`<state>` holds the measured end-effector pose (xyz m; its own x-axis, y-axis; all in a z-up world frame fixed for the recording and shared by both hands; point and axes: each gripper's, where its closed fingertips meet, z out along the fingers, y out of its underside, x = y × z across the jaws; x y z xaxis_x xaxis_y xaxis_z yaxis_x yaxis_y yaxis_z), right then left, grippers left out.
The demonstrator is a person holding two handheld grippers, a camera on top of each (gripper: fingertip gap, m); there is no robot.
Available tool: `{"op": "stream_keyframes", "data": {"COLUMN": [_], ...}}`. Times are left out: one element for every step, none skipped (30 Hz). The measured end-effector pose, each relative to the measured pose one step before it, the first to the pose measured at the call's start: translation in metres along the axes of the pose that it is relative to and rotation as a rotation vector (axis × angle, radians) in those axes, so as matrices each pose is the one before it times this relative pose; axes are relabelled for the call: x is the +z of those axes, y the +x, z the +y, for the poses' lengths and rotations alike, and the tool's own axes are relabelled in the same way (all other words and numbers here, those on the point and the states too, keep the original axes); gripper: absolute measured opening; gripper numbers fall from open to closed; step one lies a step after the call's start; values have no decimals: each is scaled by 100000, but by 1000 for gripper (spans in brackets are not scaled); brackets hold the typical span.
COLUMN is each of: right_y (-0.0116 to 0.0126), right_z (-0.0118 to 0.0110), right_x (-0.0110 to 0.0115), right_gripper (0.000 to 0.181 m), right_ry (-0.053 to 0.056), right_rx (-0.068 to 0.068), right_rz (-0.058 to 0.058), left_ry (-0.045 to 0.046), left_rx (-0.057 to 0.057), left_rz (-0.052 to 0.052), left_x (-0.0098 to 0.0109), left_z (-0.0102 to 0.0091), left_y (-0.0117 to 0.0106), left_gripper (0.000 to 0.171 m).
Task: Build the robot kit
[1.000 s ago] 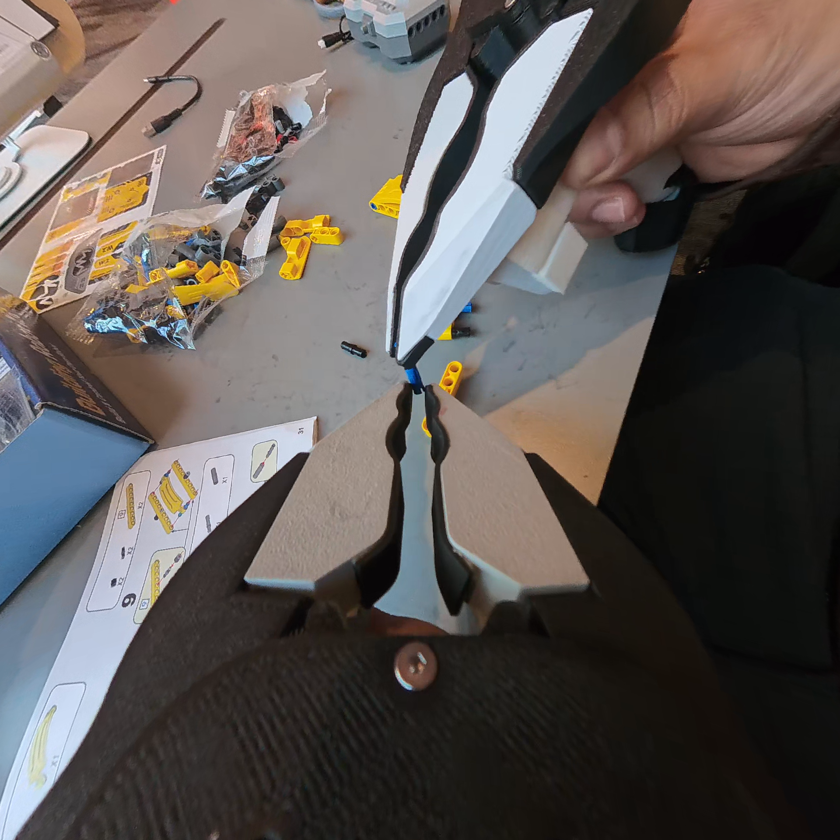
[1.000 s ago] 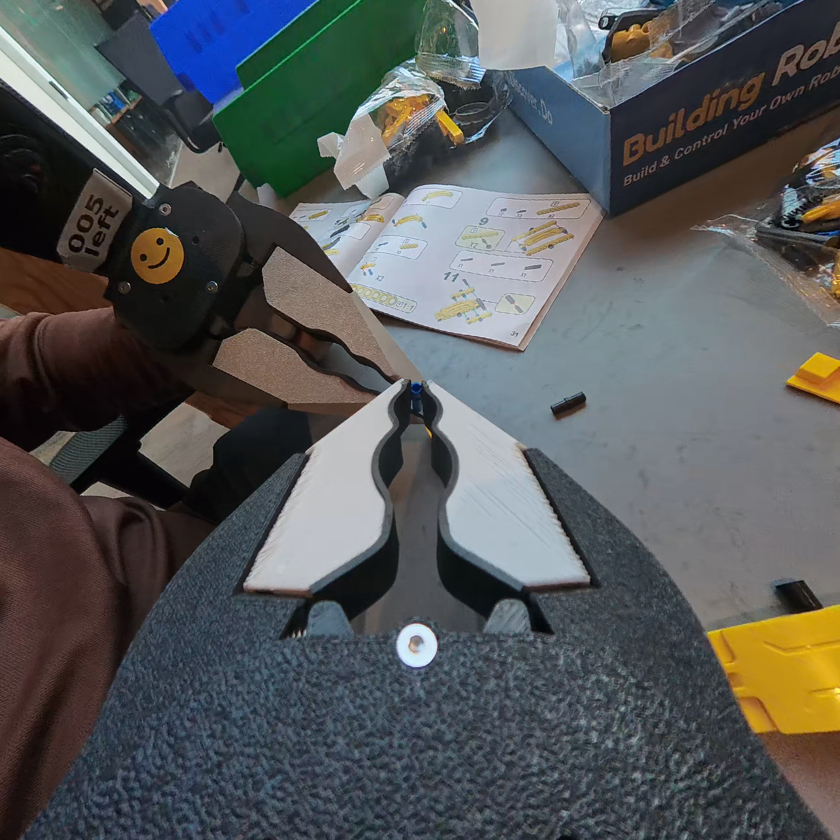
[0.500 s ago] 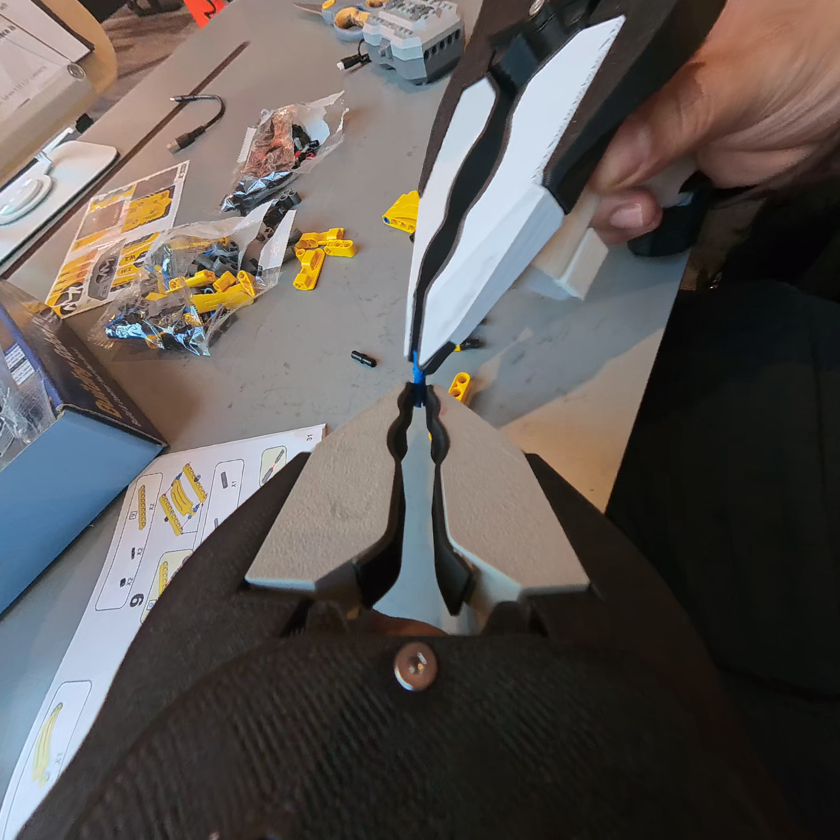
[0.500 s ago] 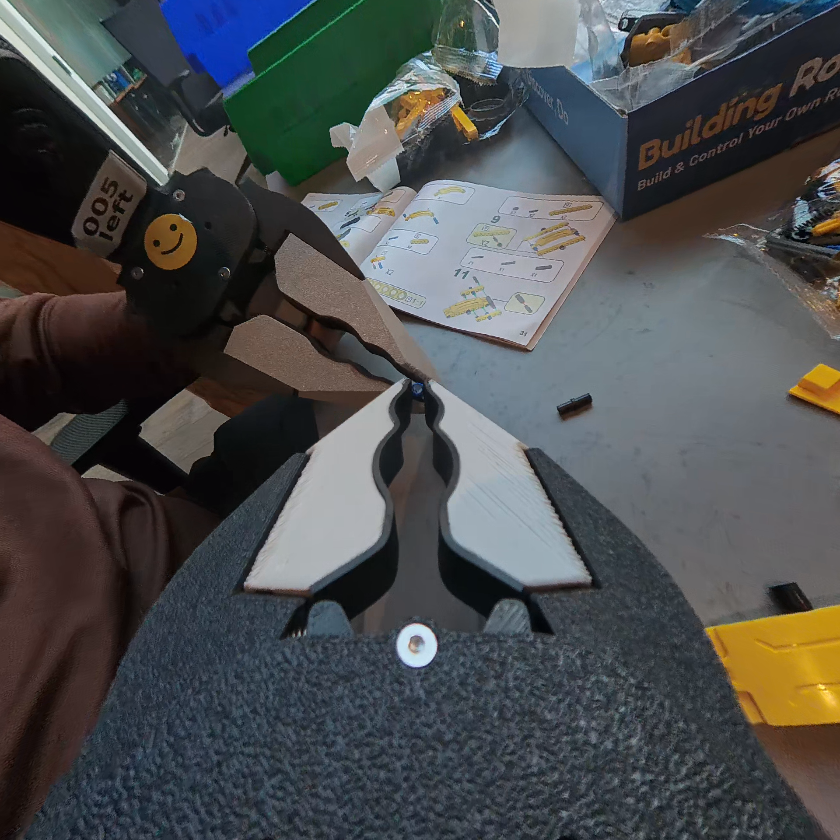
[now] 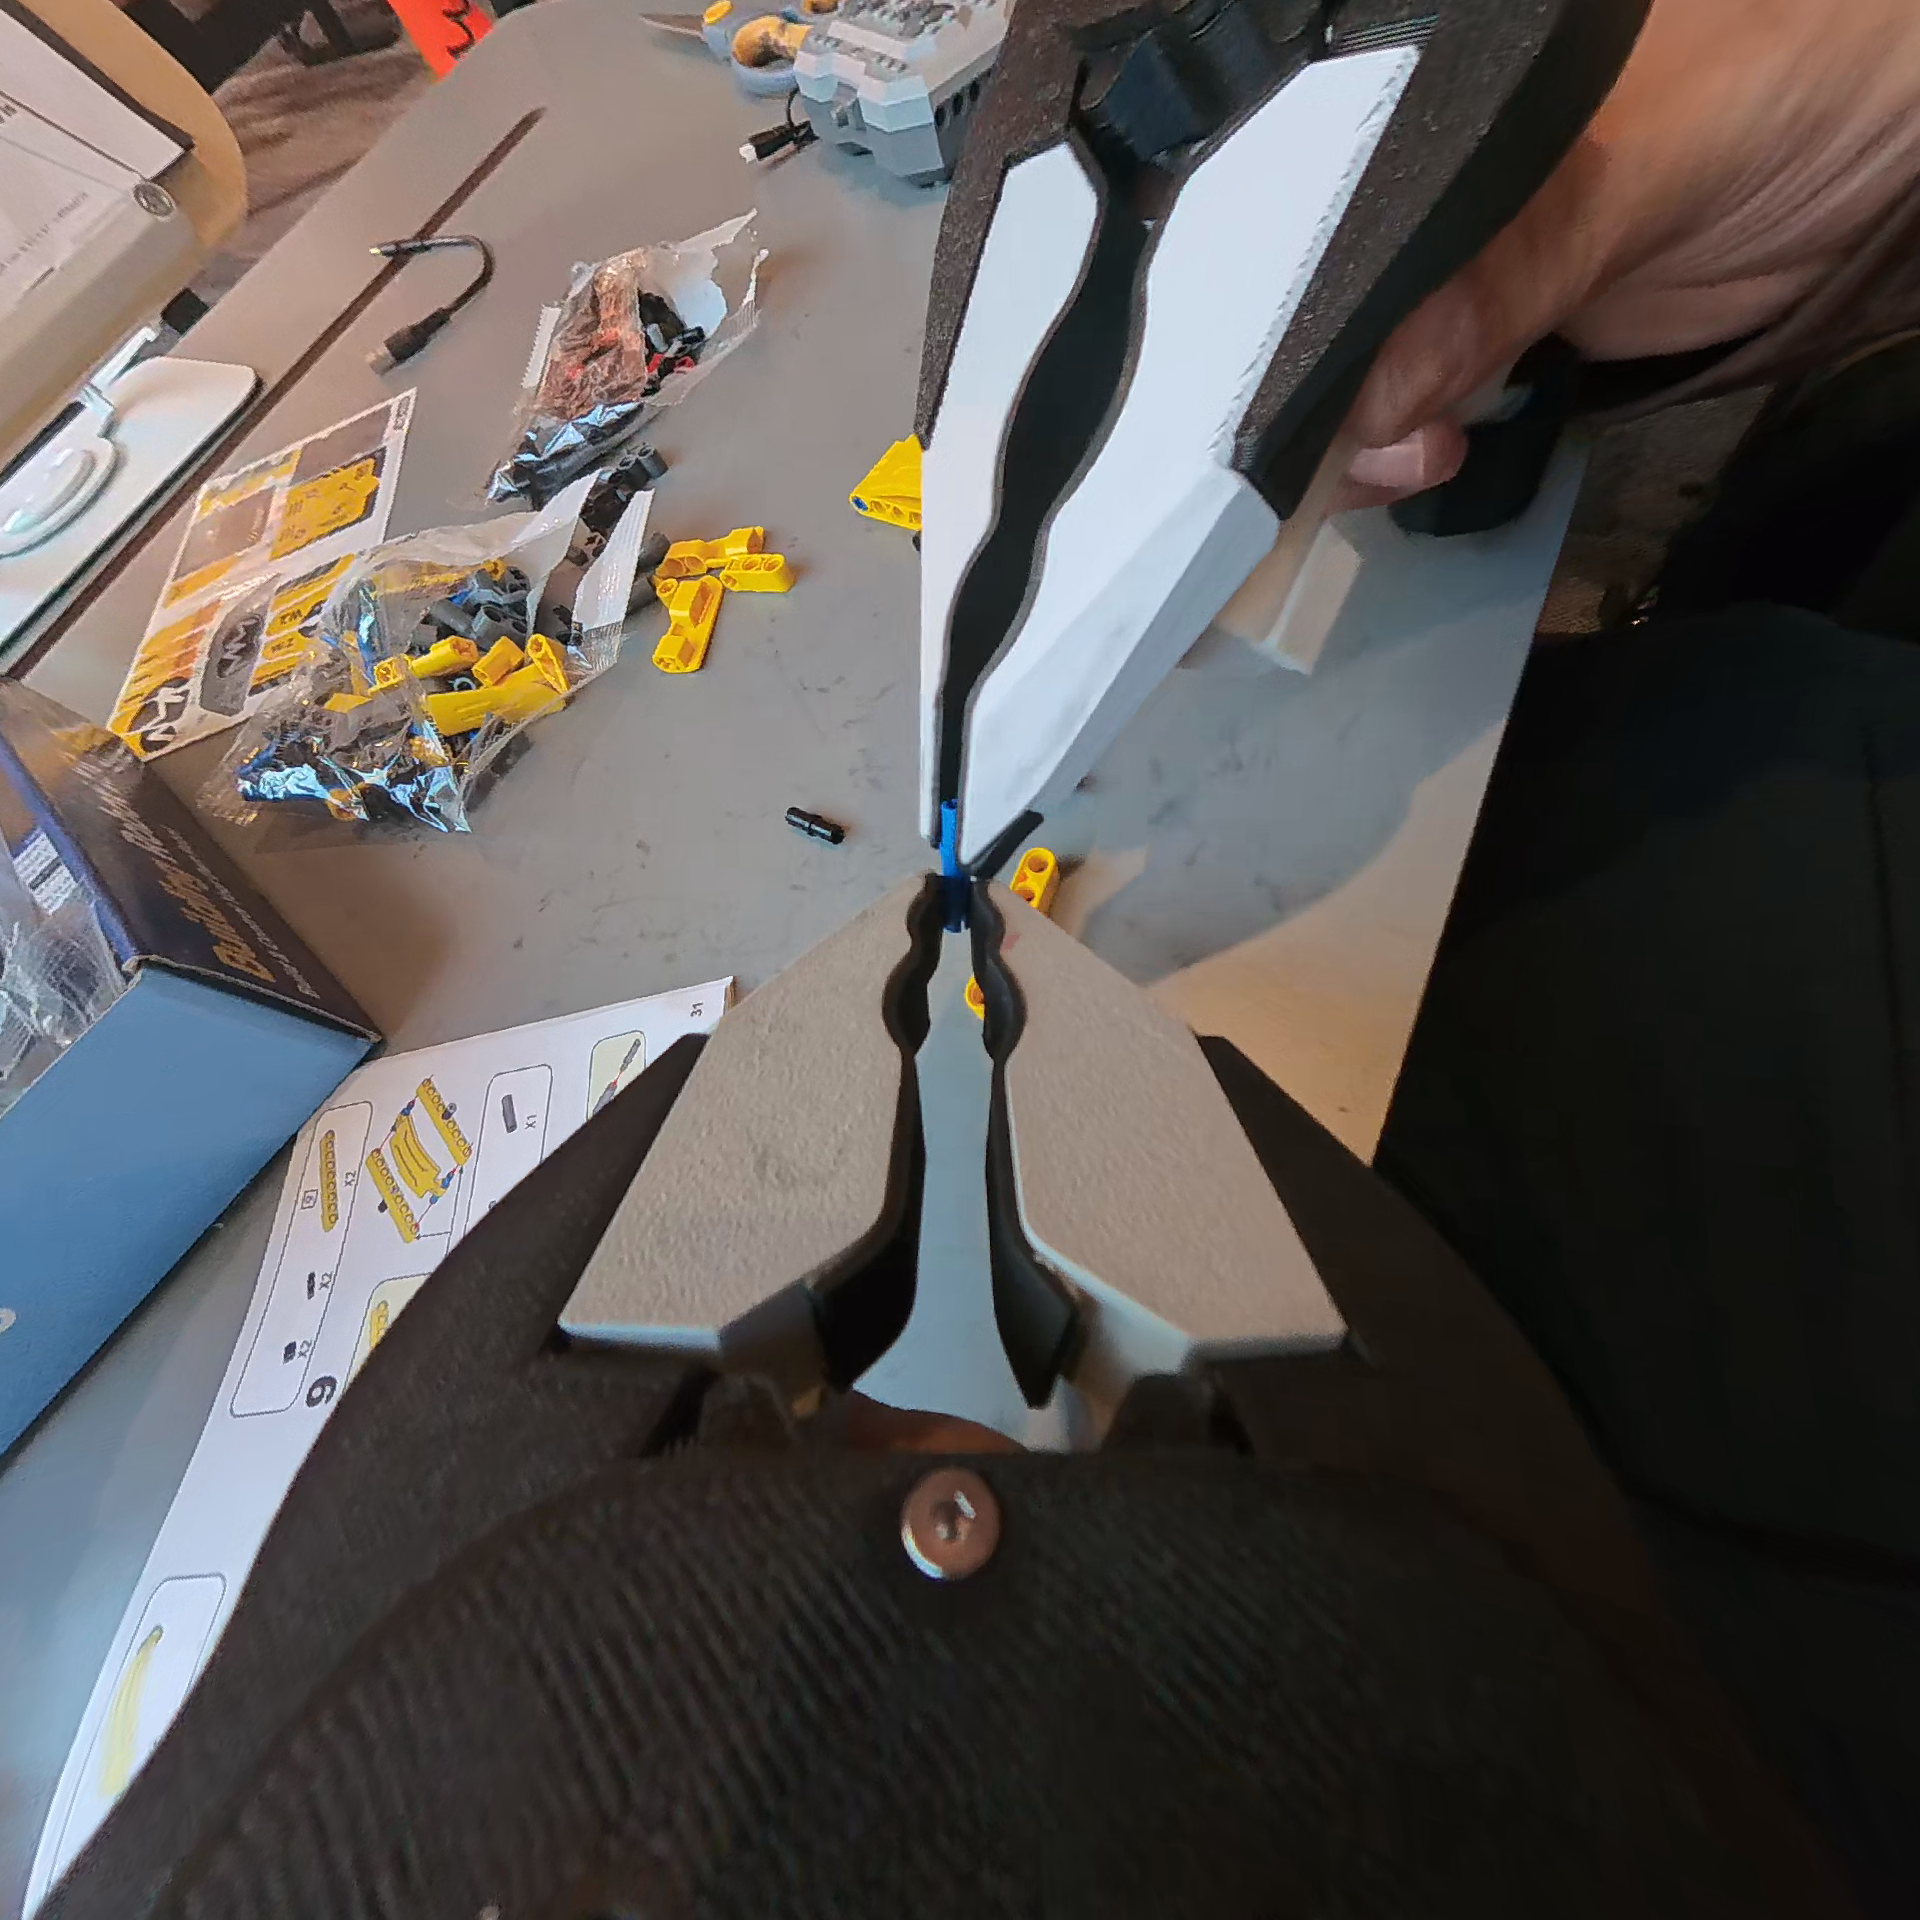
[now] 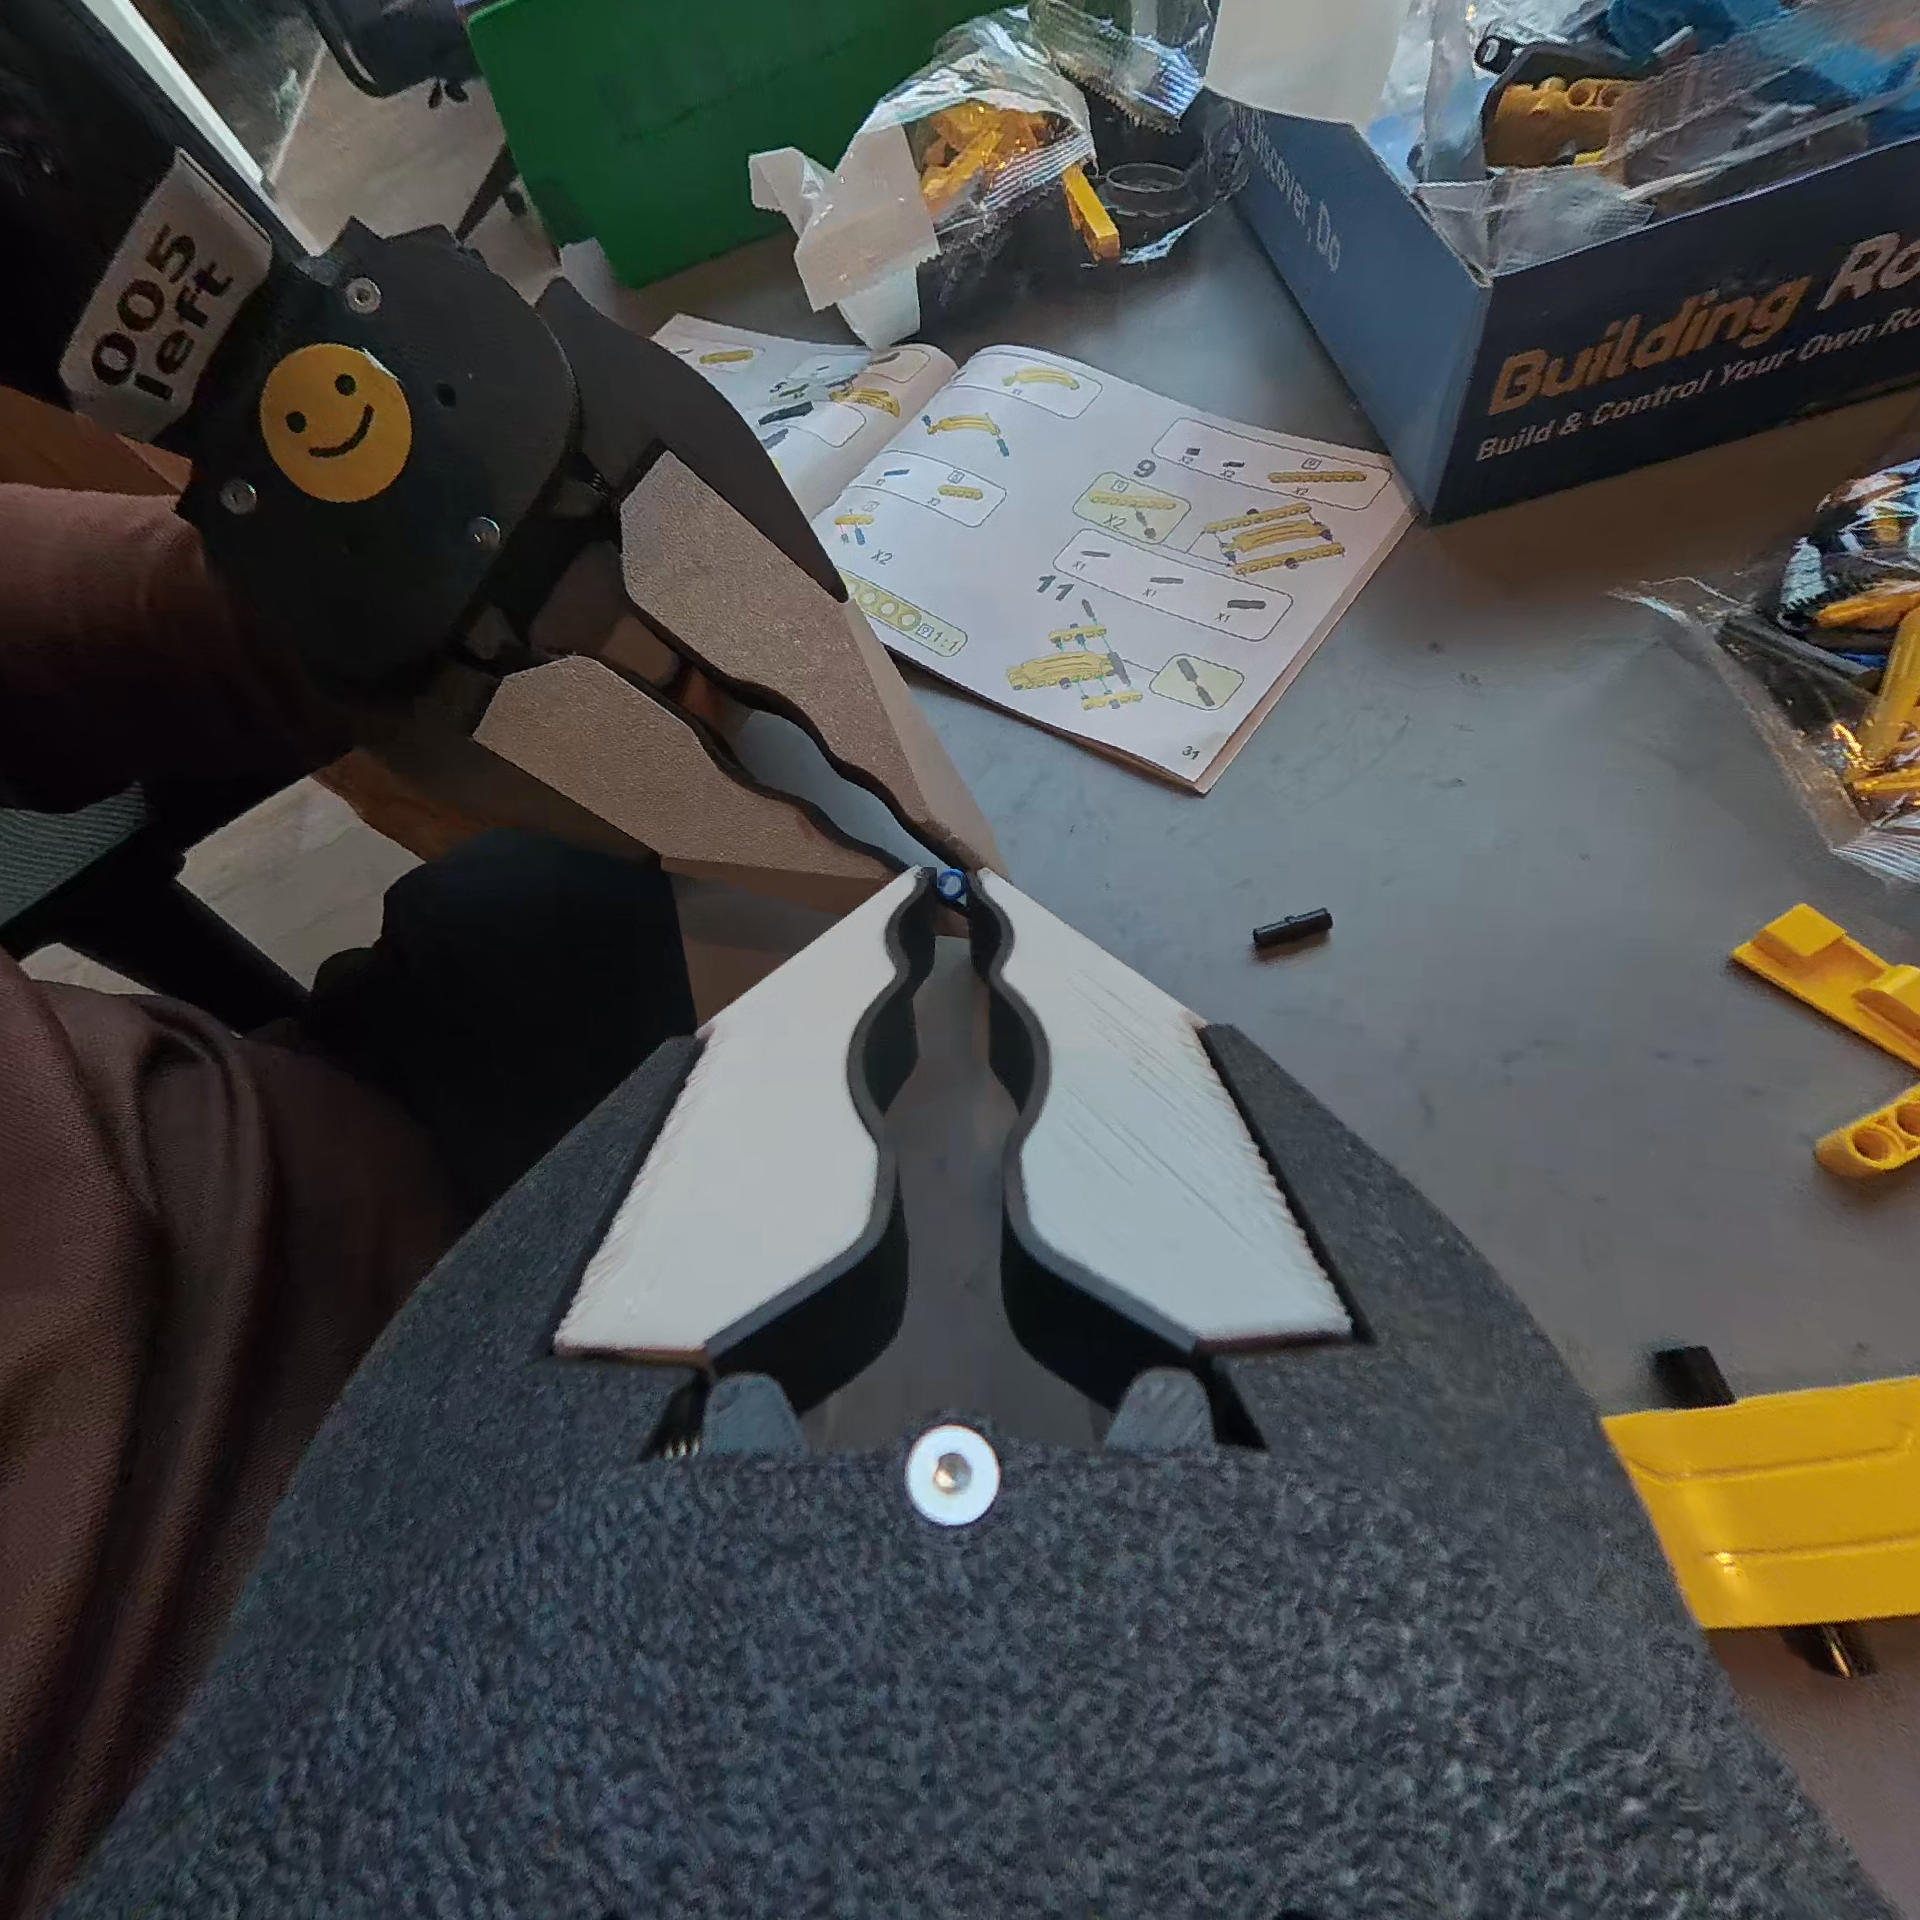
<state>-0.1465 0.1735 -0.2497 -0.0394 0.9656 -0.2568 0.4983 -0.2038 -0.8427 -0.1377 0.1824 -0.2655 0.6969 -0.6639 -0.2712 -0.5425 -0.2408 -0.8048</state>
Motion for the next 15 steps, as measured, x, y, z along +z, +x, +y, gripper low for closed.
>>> {"op": "stream_keyframes", "data": {"right_y": [20,22,19,33,76,170,253,238,224,192,38,-108,-136,-63,-29], "right_z": [-11,9,52,66,61,40,101,250,279,226,146,126,112,106,141], "right_x": [-29,-12,25,61,65,31,-7,11,18,18,32,62,77,75,82], "right_gripper": [5,4,4,4,4,4,4,4,4,4,4,4,4,4,4], "right_ry": [-166,-360,-648,-839,-865,-775,-1398,-2542,-2762,-2258,-1698,-1666,-1456,-1376,-1504], "right_rx": [-355,-241,30,156,189,2,-331,-379,-450,-669,-549,-228,-449,-722,-683], "right_rz": [330,376,198,178,435,1144,1679,1475,1624,1594,796,-160,-281,169,319], "left_ry": [183,-128,-486,-789,-739,-720,-1209,-1953,-2006,-1251,-421,-561,-1344,-1759,-2030], "left_rx": [-199,-376,-453,-723,-850,-652,-373,-311,-102,73,214,782,1167,1542,1628], "left_rz": [255,225,601,559,280,547,1695,1280,232,374,1096,640,268,481,351], "left_x": [-2,2,44,39,1,-31,-45,-2,27,38,35,74,139,184,210], "left_z": [-25,19,68,120,125,185,273,413,400,245,62,58,153,203,228], "left_y": [3,-6,34,15,-48,-40,100,13,-127,-55,125,160,148,216,201], "left_gripper": [1,1,1,1,2,4,11,20,24,24,24,24,24,23,23]}}
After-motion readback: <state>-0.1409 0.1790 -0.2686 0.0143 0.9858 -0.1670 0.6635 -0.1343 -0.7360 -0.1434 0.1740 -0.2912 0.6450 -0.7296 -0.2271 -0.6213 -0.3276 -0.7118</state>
